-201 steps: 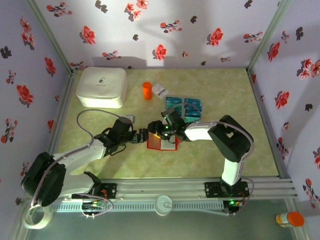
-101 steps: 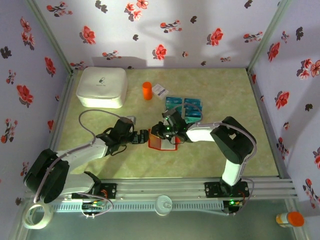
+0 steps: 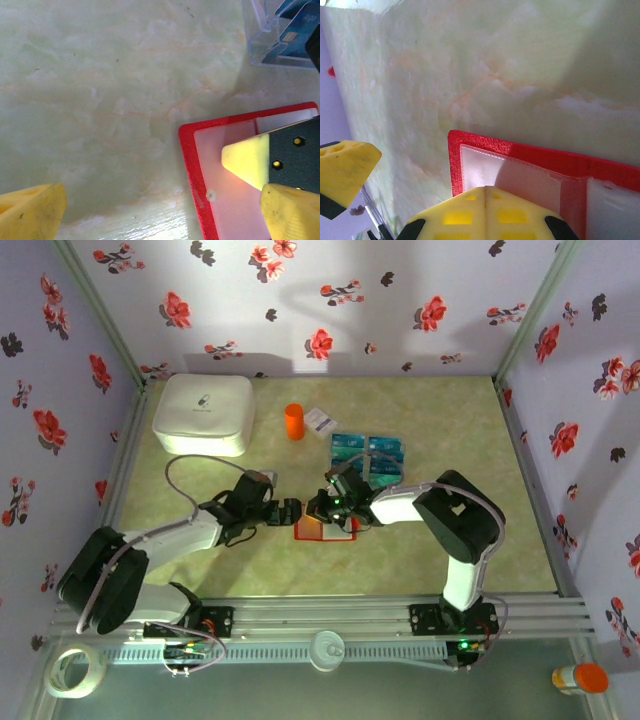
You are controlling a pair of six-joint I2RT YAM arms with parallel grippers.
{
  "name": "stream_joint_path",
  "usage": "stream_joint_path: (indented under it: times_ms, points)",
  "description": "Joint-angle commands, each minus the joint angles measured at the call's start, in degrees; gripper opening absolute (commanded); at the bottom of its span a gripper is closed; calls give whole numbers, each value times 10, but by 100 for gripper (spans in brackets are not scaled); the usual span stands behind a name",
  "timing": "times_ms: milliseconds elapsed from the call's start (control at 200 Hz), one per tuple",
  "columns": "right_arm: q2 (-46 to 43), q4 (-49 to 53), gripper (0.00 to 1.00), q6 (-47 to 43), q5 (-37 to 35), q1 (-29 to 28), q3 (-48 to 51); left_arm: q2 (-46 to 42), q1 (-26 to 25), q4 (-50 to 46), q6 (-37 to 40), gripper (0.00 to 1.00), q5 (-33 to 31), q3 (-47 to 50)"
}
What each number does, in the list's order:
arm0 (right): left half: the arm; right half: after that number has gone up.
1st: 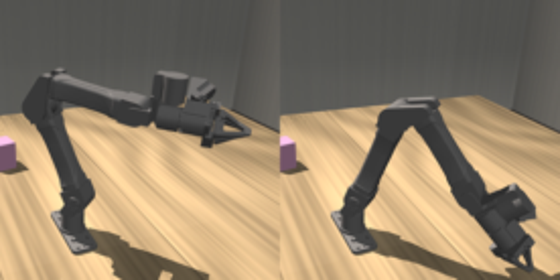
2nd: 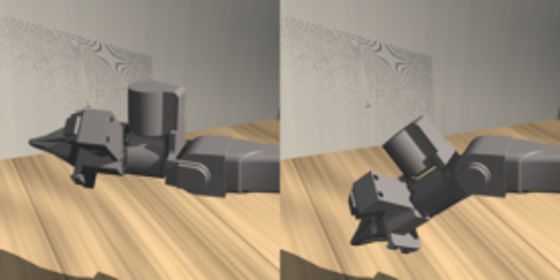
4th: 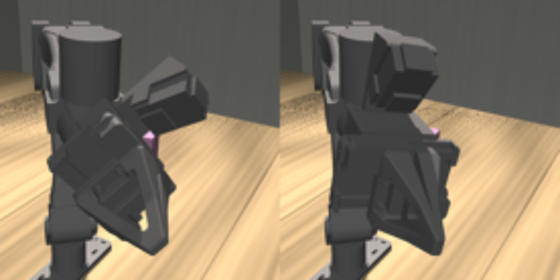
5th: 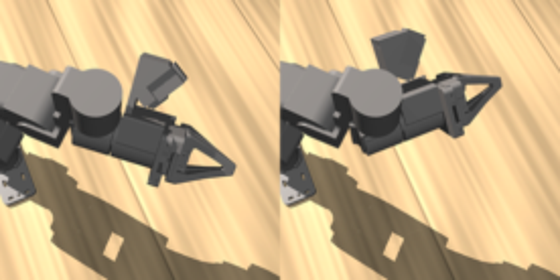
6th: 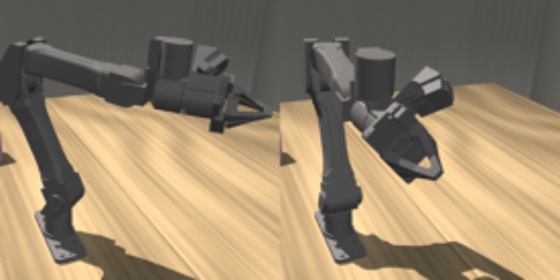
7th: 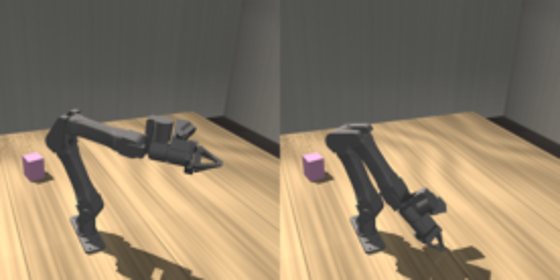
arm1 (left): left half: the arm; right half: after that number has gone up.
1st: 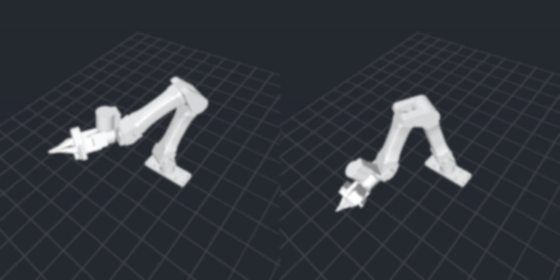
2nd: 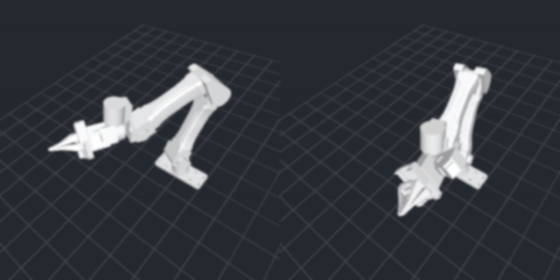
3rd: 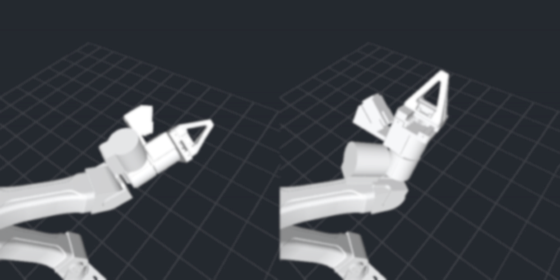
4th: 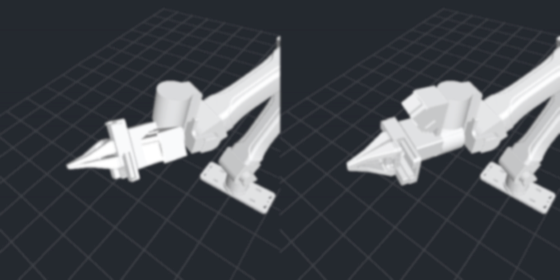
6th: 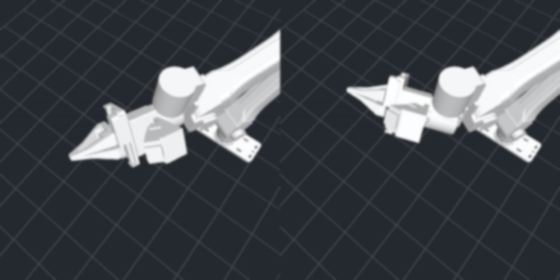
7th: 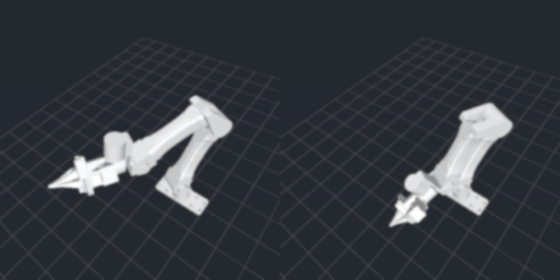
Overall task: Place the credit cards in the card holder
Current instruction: Flip over the card slot on the card holder.
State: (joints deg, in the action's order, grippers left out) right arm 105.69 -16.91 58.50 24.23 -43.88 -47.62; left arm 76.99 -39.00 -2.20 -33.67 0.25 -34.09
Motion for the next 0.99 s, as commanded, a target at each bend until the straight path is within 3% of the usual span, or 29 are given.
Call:
stream_joint_path:
  times_ms: [0,435,675,835,990]
  points:
    - [9,19,5,-13,-7,4,-6,10,-9,-15,31,100,0,-12]
    - [7,5,7,5,-1,5,-19,37,-73,-12,78,100,-66,-2]
    - [-30,16,15,9,-3,27,-33,75,-86,-9,77,100,-96,-5]
    - [-87,106,25,-50,-15,64,-56,86,-86,-12,72,100,-113,-5]
    - [-127,265,39,-178,-41,103,-116,89,-86,-12,67,100,-116,-9]
